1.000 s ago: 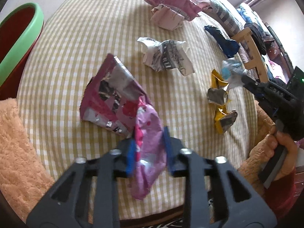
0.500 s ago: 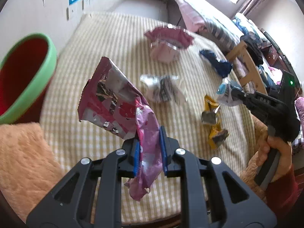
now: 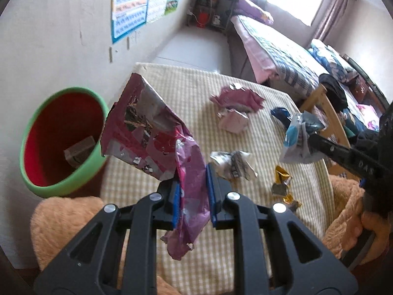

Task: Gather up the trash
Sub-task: 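Carry the pink and blue-and-white wrappers over the bin with both tools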

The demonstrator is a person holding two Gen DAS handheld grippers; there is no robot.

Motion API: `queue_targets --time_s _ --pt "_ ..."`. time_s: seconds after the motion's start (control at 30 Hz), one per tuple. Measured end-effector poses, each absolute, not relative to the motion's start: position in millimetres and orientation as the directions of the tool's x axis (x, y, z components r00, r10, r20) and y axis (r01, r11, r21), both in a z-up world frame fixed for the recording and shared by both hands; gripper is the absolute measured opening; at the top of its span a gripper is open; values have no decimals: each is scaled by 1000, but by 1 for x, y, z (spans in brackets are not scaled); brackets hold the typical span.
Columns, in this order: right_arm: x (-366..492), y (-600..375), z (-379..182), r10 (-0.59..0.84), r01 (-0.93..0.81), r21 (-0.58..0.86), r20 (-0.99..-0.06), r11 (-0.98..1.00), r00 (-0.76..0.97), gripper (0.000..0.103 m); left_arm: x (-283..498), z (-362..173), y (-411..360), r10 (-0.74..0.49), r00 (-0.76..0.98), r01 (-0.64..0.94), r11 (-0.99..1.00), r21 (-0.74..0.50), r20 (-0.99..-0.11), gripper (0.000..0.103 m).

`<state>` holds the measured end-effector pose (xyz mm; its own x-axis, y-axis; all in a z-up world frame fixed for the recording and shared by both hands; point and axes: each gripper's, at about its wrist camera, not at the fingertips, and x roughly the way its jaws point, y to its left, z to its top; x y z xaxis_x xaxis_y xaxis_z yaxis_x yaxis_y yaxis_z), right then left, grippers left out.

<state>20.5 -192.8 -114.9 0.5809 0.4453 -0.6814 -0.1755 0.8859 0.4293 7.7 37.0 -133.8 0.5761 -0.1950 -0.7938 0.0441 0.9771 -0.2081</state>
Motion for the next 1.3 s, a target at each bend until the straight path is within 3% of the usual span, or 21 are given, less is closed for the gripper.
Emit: queue_targets --time_s 1.3 --pt "33 -88 -108 542 -387 388 -692 836 477 11 1 -134 111 -86 619 -130 969 -210 -780 18"
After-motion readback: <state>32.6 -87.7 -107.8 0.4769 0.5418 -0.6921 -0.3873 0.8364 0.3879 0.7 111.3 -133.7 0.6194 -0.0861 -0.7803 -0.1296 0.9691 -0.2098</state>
